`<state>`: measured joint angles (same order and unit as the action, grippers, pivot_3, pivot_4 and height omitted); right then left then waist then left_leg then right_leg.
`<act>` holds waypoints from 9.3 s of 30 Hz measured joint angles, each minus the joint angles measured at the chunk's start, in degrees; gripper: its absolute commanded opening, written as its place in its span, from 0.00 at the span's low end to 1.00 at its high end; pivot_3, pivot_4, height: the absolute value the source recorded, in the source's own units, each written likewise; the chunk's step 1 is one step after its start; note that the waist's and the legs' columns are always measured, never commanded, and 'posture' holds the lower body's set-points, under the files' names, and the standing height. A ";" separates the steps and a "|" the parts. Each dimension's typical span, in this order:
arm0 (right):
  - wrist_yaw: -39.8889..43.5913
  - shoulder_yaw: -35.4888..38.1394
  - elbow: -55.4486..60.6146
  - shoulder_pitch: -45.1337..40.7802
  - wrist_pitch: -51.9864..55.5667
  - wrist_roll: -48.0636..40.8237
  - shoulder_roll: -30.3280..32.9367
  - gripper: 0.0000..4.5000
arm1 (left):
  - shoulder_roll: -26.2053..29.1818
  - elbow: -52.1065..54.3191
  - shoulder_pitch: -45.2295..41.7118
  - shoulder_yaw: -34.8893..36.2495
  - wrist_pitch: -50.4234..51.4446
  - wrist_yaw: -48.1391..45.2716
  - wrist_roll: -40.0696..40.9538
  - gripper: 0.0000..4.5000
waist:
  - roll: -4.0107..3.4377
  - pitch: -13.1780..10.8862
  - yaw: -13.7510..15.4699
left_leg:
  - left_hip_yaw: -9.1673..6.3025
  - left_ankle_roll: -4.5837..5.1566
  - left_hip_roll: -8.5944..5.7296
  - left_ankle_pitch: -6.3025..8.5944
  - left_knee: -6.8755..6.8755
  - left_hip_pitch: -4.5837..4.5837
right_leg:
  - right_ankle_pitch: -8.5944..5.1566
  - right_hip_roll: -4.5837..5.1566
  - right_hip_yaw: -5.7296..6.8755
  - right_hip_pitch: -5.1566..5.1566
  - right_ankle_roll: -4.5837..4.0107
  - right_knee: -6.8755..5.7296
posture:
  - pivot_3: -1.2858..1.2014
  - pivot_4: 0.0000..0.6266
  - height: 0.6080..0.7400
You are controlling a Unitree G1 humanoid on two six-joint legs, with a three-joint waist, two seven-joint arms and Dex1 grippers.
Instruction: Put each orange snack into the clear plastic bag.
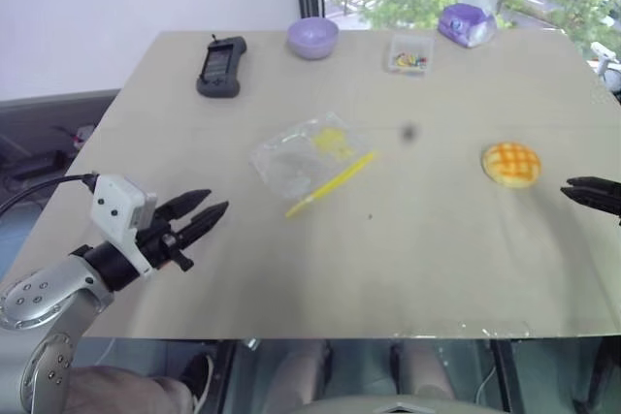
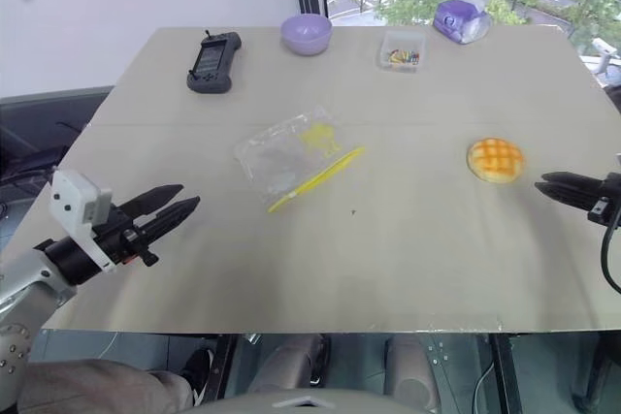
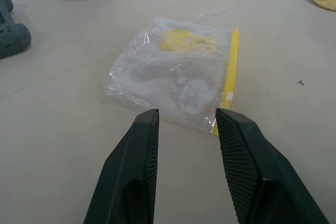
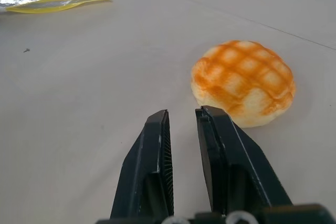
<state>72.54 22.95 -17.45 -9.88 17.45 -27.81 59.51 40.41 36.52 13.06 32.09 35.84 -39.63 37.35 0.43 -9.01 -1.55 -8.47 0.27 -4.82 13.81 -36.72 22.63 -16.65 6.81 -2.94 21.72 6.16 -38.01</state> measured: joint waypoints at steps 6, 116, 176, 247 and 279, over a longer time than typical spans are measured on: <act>-0.11 -0.02 0.18 -0.47 0.14 0.01 -0.27 0.20 | 0.85 1.04 2.76 1.30 0.01 -0.10 -0.04 0.41 | -0.01 -0.01 0.01 | 0.01 0.02 0.01 0.02 0.09 0.00 | 0.00 0.00 -0.06 0.01 0.00 0.07 | 0.52 0.24 1.00; 3.02 7.94 21.26 7.18 9.81 -14.39 -1.79 0.20 | 7.34 -45.69 -31.54 -39.02 -53.71 3.26 -54.89 0.99 | -0.04 -0.14 0.86 | -0.13 0.03 -0.10 0.01 0.13 0.01 | 0.08 0.03 0.11 0.03 0.14 -0.03 | 0.52 0.24 1.00; -14.66 -11.66 24.45 -4.08 4.33 3.66 -6.95 0.20 | -16.32 -25.67 -37.27 -41.12 -22.63 4.74 -37.45 0.02 | -0.06 0.03 0.69 | -0.48 -0.17 -0.44 -0.13 -0.45 0.24 | 0.13 0.15 0.28 -0.06 0.31 -0.19 | 0.52 0.24 1.00; -35.15 -31.31 -25.94 -39.67 -45.49 39.41 -29.46 0.00 | -16.53 -15.28 -37.54 -38.98 -12.48 8.46 -31.87 0.05 | 0.01 -0.08 -0.85 | -0.45 -0.22 -0.47 -0.15 -0.31 0.25 | 0.16 0.02 0.12 0.05 0.26 -0.04 | 0.52 0.24 1.00; -45.31 -40.50 15.45 -28.61 4.22 63.48 -35.53 0.00 | -17.59 -16.50 -34.63 -43.54 -17.37 5.79 -33.88 0.76 | 0.01 -0.08 -0.79 | -0.31 -0.22 -0.46 -0.15 -0.22 0.26 | 0.16 0.03 0.00 0.18 0.26 -0.07 | 0.52 0.24 1.00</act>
<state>27.23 -17.55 -2.00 -38.49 21.67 35.66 23.97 22.82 20.02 -21.58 -11.45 18.47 -33.84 3.46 0.44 -9.09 -2.34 -8.78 0.05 -5.28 13.65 -36.93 22.89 -16.50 6.84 -2.95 21.90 6.42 -38.08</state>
